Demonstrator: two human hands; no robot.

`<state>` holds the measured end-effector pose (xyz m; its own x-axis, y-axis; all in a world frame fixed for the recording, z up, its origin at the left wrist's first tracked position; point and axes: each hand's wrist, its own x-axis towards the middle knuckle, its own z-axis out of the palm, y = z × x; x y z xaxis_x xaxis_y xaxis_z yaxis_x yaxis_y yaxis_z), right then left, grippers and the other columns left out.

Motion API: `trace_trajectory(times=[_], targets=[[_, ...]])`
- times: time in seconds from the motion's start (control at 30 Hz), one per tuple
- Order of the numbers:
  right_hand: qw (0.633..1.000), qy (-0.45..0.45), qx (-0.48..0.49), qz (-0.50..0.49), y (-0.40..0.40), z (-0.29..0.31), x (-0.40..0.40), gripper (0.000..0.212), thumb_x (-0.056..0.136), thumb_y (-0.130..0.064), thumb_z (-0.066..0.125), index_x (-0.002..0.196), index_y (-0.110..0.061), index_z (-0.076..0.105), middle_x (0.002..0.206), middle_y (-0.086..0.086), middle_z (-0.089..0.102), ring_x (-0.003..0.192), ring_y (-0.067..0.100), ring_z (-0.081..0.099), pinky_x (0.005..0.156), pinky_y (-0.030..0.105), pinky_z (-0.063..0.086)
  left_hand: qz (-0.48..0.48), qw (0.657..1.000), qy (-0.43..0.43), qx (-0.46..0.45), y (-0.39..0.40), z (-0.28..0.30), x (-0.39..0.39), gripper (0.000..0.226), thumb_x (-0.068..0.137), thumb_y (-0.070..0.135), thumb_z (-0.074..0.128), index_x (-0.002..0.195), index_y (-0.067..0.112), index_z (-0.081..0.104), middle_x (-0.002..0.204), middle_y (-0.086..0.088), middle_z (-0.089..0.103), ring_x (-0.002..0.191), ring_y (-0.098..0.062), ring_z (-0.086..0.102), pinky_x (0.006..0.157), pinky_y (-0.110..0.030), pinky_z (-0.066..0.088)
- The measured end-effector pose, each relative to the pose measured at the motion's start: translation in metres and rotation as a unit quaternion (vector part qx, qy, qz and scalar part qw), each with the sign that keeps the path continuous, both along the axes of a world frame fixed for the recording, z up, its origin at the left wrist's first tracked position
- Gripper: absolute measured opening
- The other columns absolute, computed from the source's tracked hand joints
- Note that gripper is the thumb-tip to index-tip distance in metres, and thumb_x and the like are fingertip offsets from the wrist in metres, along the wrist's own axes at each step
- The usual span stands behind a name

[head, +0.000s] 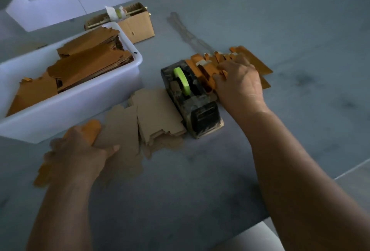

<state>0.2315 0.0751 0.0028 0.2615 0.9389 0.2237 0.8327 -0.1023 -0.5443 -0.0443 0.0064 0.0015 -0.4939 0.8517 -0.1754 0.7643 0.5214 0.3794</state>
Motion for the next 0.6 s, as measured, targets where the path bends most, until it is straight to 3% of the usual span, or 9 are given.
trace_trajectory(times=[0.07,0.13,0.23,0.3,0.37,0.4,0.47,0.53,0.6], targets=[[1.000,0.010,0.011,0.004,-0.003,0.002,-0.001,0.029,0.091,-0.020,0.050,0.117,-0.016,0.063,0.126,0.008,0.052,0.114,0.028,0.046,0.088,0.028,0.038,0.013,0.999,0.001,-0.031,0.003,-0.002,-0.004,0.069,0.061,0.048,0.085,0.119,0.033,0.051,0.131,-0.017,0.050,0.114,-0.044,0.049,0.096,-0.059,0.043],[0.999,0.020,0.030,0.010,-0.005,0.004,-0.002,0.029,0.091,-0.019,0.050,0.116,-0.016,0.064,0.124,0.008,0.053,0.112,0.027,0.046,0.089,0.028,0.036,0.014,1.000,-0.019,-0.015,0.005,-0.002,-0.003,0.071,0.066,0.036,0.087,0.127,0.017,0.054,0.127,-0.020,0.055,0.110,-0.043,0.053,0.094,-0.054,0.045],[0.998,0.032,0.050,0.015,-0.009,0.008,-0.004,0.028,0.091,-0.018,0.050,0.116,-0.016,0.064,0.125,0.009,0.053,0.113,0.026,0.047,0.091,0.029,0.036,0.009,0.996,-0.085,0.016,0.005,-0.002,-0.001,0.023,0.075,0.018,0.081,0.090,0.013,0.066,0.093,-0.013,0.064,0.079,-0.035,0.060,0.077,-0.047,0.053],[0.998,0.033,0.056,0.019,-0.010,0.009,-0.006,0.028,0.092,-0.019,0.050,0.117,-0.017,0.063,0.126,0.007,0.053,0.115,0.024,0.047,0.091,0.027,0.035,0.016,0.994,-0.098,0.040,0.003,-0.007,0.000,0.019,0.078,0.013,0.078,0.071,0.020,0.062,0.083,-0.013,0.064,0.071,-0.032,0.058,0.073,-0.046,0.054],[0.998,0.028,0.058,0.022,-0.011,0.008,-0.009,0.028,0.092,-0.019,0.050,0.117,-0.017,0.063,0.126,0.006,0.052,0.115,0.023,0.046,0.089,0.025,0.035,0.000,0.995,-0.075,0.069,0.001,-0.010,0.004,0.016,0.079,0.021,0.077,0.074,0.021,0.062,0.092,-0.016,0.066,0.080,-0.035,0.060,0.078,-0.049,0.054],[0.998,0.025,0.059,0.022,-0.011,0.007,-0.009,0.028,0.092,-0.019,0.050,0.117,-0.017,0.063,0.126,0.005,0.052,0.115,0.023,0.046,0.086,0.024,0.034,-0.010,0.995,-0.062,0.077,0.002,-0.011,0.005,0.018,0.078,0.028,0.078,0.086,0.018,0.064,0.100,-0.016,0.065,0.087,-0.036,0.060,0.080,-0.050,0.054],[0.998,0.023,0.060,0.021,-0.011,0.006,-0.011,0.027,0.092,-0.019,0.050,0.115,-0.016,0.064,0.126,0.005,0.053,0.114,0.024,0.046,0.082,0.022,0.030,-0.026,0.996,-0.053,0.060,0.004,-0.011,0.006,0.050,0.072,0.038,0.081,0.112,0.016,0.060,0.110,-0.012,0.060,0.095,-0.034,0.059,0.080,-0.051,0.054],[0.997,0.029,0.063,0.020,-0.011,0.006,-0.011,0.026,0.092,-0.017,0.050,0.114,-0.016,0.064,0.125,0.005,0.054,0.113,0.024,0.048,0.082,0.022,0.032,-0.027,0.996,-0.073,0.044,0.007,-0.009,0.005,0.049,0.070,0.036,0.084,0.108,0.016,0.059,0.109,-0.010,0.058,0.091,-0.031,0.059,0.073,-0.046,0.056],[0.997,0.042,0.063,0.018,-0.012,0.007,-0.011,0.026,0.092,-0.017,0.050,0.113,-0.015,0.065,0.122,0.005,0.055,0.110,0.024,0.050,0.084,0.025,0.037,-0.029,0.993,-0.102,0.041,0.010,-0.009,0.004,0.028,0.074,0.029,0.082,0.090,0.019,0.061,0.106,-0.010,0.062,0.078,-0.026,0.058,0.057,-0.034,0.052]])
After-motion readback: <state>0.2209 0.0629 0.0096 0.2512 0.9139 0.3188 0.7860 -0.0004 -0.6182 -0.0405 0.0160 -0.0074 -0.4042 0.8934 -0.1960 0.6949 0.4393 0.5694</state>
